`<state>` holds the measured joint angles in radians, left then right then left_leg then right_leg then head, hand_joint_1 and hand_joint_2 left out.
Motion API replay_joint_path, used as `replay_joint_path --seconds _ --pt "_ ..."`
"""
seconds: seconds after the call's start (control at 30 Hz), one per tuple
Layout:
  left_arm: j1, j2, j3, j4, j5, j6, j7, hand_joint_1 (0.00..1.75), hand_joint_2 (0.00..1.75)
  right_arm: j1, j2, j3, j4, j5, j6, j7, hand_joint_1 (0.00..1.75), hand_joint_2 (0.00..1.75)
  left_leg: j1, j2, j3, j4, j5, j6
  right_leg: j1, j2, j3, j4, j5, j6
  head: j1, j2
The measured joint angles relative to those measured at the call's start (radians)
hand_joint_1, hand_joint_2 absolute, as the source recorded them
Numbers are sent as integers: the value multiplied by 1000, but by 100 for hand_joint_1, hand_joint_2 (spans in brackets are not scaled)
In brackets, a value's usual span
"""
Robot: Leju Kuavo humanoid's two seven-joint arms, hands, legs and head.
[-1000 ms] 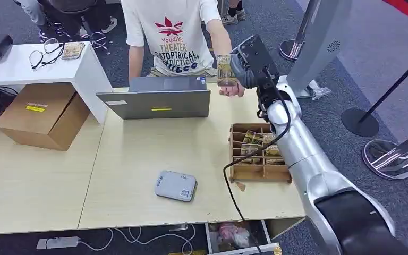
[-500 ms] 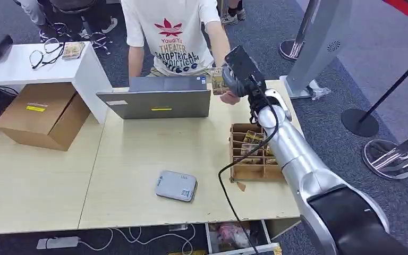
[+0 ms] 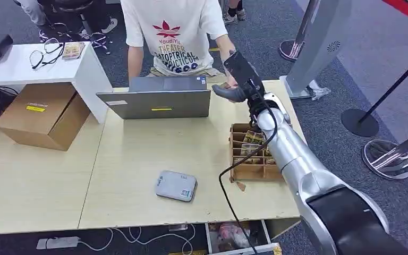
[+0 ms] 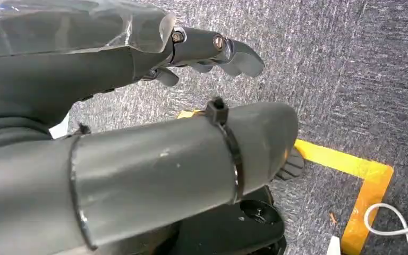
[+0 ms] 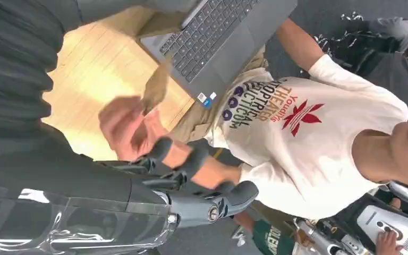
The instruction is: Pass the card to the sensor for recognition and then transmit it.
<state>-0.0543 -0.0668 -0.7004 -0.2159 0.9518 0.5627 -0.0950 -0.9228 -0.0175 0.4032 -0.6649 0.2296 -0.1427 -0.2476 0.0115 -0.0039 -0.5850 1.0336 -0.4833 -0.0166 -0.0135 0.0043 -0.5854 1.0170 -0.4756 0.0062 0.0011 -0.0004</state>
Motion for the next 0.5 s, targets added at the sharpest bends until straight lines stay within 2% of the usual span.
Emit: replay_joint_path --seconds 0.17,0.3,0.4,0.5 --pt "1 1 0 0 2 0 -8 0 0 11 -3 0 -25 -3 -17 -15 0 175 0 0 0 0 0 0 0 0 0 0 0 0 0 0" --pt "3 -4 -3 0 9 7 -21 0 0 53 -26 0 -119 -8 -53 -29 0 175 0 0 0 0 0 0 0 0 0 0 0 0 0 0" --pt "6 -33 -3 0 40 99 -92 0 0 94 -56 -1 -196 -2 -66 -35 0 175 0 0 0 0 0 0 -1 0 0 -1 0 0 0 0" --pt "11 -60 -3 0 53 122 -115 0 0 147 -87 -2 -282 25 -90 -46 0 175 0 0 0 0 0 0 0 0 0 -1 0 0 0 0"
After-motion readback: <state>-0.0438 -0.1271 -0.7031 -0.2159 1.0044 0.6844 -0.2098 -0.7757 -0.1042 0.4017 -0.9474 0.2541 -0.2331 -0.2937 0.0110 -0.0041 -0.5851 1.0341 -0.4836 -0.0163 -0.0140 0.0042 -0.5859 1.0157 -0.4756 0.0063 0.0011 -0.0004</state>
